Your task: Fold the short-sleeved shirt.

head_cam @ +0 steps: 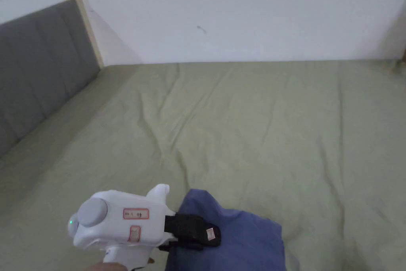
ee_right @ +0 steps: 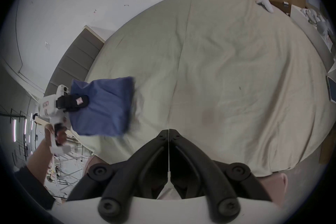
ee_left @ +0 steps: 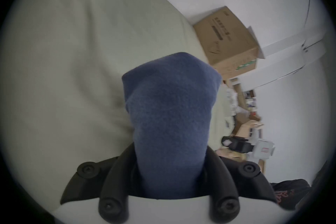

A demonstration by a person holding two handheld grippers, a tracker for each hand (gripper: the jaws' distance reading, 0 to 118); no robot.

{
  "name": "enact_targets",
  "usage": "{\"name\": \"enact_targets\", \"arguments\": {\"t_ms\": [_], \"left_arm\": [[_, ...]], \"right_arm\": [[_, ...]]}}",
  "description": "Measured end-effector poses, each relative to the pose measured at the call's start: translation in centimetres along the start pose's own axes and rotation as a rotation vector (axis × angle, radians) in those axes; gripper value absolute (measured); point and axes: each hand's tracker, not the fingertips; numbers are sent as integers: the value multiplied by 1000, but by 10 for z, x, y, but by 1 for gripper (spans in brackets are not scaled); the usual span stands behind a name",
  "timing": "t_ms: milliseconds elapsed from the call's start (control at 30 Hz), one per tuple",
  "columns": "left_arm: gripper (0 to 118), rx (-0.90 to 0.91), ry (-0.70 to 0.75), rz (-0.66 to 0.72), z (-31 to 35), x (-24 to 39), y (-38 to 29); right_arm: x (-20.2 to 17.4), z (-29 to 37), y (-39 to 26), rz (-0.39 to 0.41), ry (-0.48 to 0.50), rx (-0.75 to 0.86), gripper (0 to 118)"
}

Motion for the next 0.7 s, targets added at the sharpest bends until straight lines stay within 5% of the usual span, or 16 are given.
{"name": "enact_targets", "arguments": {"t_ms": [433,467,500,533,567,700], "left_arm": [[26,-35,561,-13,181,-122,98],[40,-34,580,-19,184,-125,101],[69,-32,604,-18,187,-125,101],[110,-26,606,-3,192,-128,104],[118,-26,613,20,197,-132,107],[111,87,616,5,210,-108,88]], "right_arm": [[-30,2,-4,64,-40,-57,0],[-32,3,-2,59,-38,-53,0],[-33,3,1,49,-35,-47,0],[-36,4,2,44,-33,-43,0],[-38,5,5,44,-30,-41,0],[-44,9,11,82,-22,-21,0]]}}
